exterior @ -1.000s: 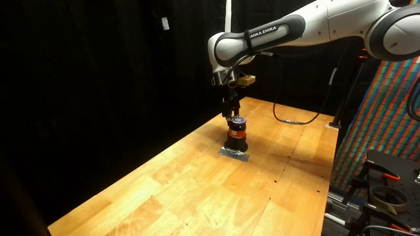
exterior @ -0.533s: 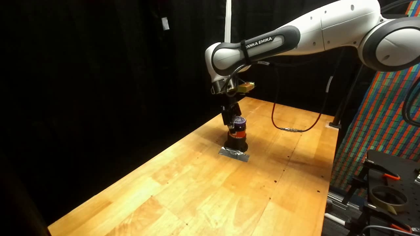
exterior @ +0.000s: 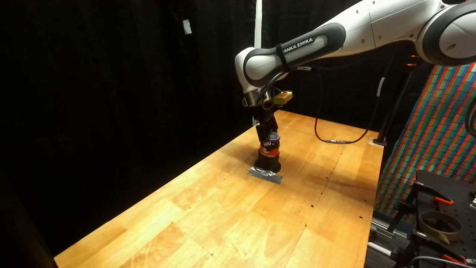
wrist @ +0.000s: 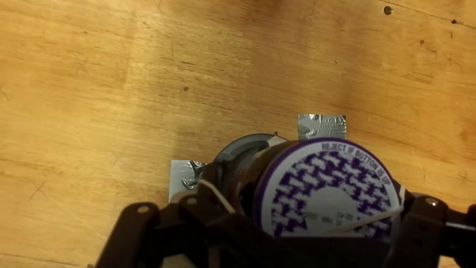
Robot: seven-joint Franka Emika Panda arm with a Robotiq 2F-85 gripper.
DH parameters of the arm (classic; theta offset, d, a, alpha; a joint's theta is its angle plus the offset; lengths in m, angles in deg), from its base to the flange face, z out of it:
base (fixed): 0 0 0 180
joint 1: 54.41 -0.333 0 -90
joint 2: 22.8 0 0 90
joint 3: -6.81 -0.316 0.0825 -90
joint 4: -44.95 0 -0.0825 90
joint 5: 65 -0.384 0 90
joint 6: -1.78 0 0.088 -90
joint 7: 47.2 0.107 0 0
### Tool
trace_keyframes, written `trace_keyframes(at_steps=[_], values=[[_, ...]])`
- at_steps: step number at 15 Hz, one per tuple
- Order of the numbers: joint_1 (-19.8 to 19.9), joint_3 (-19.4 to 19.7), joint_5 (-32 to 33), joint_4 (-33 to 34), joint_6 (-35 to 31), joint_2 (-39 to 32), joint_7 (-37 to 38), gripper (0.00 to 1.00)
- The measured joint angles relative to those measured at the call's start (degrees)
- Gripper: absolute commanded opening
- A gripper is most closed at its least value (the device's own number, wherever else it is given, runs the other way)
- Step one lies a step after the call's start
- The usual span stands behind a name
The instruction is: Place a rubber band over the bottom of the upside down cup
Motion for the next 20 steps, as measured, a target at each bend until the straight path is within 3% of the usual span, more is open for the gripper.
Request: trace_keyframes(at_steps=[7,13,14,15,16,20], values=[[0.6,0.0,0.1,-16.7,-10.1,9.5,0.0,1.0],[0.8,0.1,0.7,-32.2,-22.7,17.4,0.6,1.0],[0.8,0.1,1.1,-34.9,-25.4,18.8,1.0,0.75],[0.8,0.2,1.5,-37.5,-28.3,20.2,1.4,0.75],[0.8,0.3,2.2,-40.3,-31.7,21.4,2.0,0.68],[-0.3,1.7,8.6,-52.1,-50.0,26.5,6.9,0.35]])
